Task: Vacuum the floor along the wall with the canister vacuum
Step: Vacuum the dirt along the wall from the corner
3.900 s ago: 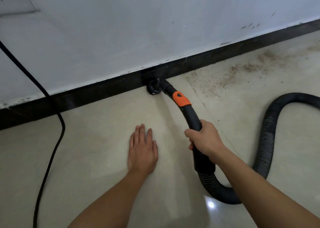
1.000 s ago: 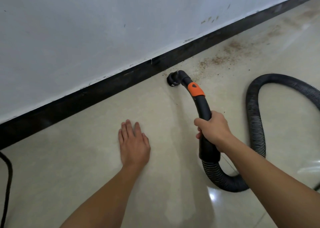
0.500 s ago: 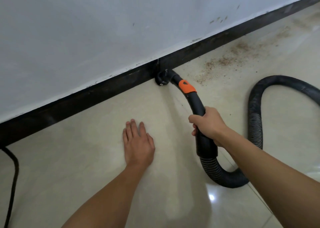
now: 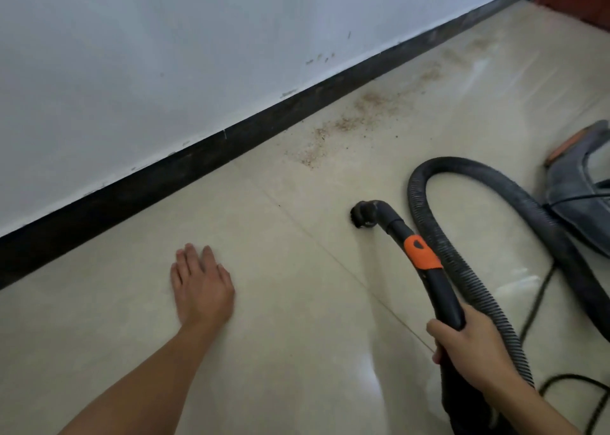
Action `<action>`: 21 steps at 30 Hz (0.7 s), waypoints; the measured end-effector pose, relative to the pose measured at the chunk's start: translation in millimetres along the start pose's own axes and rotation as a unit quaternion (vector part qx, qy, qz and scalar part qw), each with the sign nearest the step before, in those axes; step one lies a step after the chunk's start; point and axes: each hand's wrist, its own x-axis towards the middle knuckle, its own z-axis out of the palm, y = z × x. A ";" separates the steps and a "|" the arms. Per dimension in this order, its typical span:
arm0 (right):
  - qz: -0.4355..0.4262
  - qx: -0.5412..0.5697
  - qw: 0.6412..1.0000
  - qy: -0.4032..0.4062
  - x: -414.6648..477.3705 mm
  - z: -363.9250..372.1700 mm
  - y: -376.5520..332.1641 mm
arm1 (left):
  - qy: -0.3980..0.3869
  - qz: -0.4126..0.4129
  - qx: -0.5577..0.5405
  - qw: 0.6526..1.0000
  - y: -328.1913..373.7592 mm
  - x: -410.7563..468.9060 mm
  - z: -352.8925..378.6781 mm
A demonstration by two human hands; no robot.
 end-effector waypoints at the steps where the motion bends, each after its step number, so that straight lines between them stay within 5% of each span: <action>1: 0.006 0.019 1.000 0.011 3.0 -3.9 1.6 | 0.004 0.000 0.002 1.000 0.9 -0.4 -0.3; 6: 0.013 0.114 0.993 0.019 24.1 11.3 -22.7 | -0.019 0.021 0.043 0.999 5.7 1.9 -4.3; 11: -0.018 0.122 0.990 -0.066 34.5 43.8 -45.2 | -0.039 0.077 0.045 0.995 16.1 16.6 -3.7; 15: -0.004 0.157 0.988 -0.014 58.8 48.2 -53.2 | -0.038 0.107 0.014 0.993 45.4 40.4 -1.9; 21: -0.025 0.153 0.987 -0.042 79.9 51.9 -62.3 | -0.017 0.077 -0.013 0.997 76.8 48.9 14.3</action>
